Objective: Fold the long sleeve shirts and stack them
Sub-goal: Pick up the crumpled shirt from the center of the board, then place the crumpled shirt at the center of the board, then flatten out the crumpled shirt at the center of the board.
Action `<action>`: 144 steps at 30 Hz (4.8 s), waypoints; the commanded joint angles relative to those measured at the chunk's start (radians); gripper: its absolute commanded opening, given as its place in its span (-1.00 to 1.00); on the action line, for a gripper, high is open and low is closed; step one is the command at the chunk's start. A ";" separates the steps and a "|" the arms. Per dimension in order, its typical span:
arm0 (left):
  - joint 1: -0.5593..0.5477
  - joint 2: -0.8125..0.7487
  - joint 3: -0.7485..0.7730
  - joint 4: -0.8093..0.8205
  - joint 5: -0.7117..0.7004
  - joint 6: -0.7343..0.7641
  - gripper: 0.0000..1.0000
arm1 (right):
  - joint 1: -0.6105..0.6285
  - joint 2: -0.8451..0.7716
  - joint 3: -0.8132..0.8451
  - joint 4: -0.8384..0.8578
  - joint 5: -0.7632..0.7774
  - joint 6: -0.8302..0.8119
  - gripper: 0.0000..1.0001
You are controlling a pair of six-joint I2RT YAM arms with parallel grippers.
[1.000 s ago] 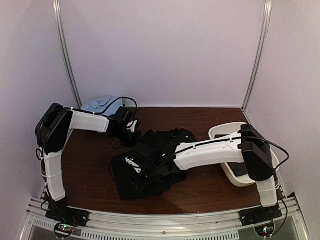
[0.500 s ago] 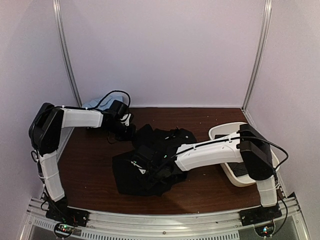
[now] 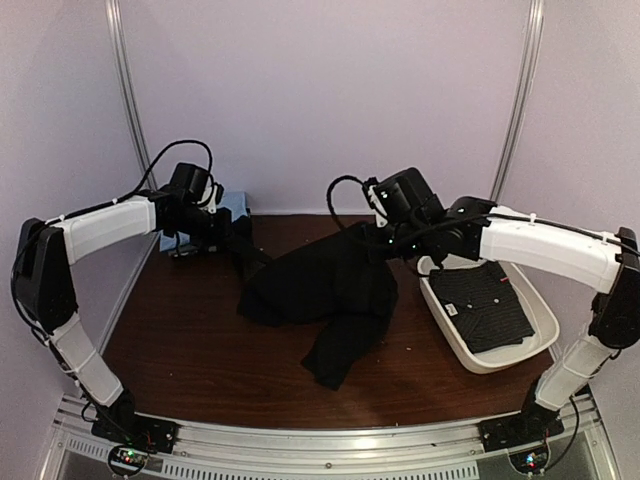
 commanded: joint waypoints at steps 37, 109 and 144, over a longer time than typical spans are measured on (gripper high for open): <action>0.347 0.031 0.589 -0.349 0.150 0.174 -1.00 | -0.613 0.259 0.391 0.037 -0.224 -0.077 -0.99; -0.195 0.314 -0.065 0.135 0.112 0.053 -0.21 | 0.083 0.409 -0.157 0.221 -0.224 0.133 -0.13; -0.528 -0.098 -0.526 -0.001 0.086 -0.294 -1.00 | 0.209 0.142 -0.328 0.124 -0.197 0.205 -0.40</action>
